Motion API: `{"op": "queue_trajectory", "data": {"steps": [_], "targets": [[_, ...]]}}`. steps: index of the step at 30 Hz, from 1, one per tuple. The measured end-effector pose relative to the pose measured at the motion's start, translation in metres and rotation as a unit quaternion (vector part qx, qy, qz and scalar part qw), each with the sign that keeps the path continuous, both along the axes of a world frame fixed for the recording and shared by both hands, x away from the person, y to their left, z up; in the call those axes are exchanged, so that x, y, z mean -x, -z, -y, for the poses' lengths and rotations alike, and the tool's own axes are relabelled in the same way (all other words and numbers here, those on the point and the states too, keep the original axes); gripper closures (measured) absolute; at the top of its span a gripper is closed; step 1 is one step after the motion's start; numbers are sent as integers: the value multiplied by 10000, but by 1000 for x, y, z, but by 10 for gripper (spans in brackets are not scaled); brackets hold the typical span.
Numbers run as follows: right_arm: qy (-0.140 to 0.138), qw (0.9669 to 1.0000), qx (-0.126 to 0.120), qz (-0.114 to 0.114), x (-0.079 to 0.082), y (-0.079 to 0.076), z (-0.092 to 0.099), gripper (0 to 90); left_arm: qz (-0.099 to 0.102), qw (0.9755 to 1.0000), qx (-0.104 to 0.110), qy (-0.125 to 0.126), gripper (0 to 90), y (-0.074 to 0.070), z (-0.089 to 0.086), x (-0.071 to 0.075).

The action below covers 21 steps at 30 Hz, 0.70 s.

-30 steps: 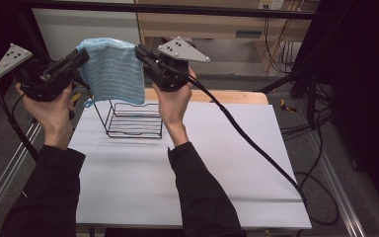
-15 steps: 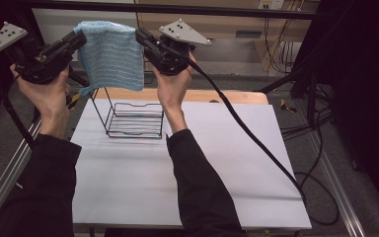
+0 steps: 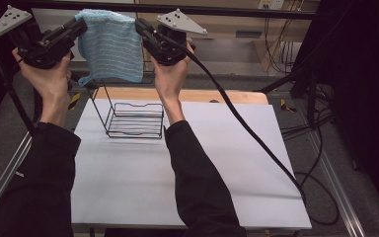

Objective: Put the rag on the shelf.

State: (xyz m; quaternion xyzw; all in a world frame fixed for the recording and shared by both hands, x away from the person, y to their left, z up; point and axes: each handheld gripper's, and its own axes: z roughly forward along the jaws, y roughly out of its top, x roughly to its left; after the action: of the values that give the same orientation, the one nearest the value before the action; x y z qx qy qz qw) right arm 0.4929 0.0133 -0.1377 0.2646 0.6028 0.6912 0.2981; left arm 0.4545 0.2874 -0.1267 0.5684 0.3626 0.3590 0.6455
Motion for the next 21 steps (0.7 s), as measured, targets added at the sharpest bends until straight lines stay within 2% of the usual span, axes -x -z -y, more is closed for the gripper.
{"op": "queue_trajectory", "data": {"steps": [11, 17, 21], "targets": [[106, 9999, 61, -81, -20, 7, -1, 851, -52, 9999, -96, 22, 832, 9, -1, -28], [86, 10000, 2, -14, -24, 4, -2, 851, -20, 9999, -163, 8, 832, 0, -4, -35], [101, 9999, -49, 26, -25, 2, -2, 851, 33, 9995, -323, -8, 832, -2, 1, -37]]}}
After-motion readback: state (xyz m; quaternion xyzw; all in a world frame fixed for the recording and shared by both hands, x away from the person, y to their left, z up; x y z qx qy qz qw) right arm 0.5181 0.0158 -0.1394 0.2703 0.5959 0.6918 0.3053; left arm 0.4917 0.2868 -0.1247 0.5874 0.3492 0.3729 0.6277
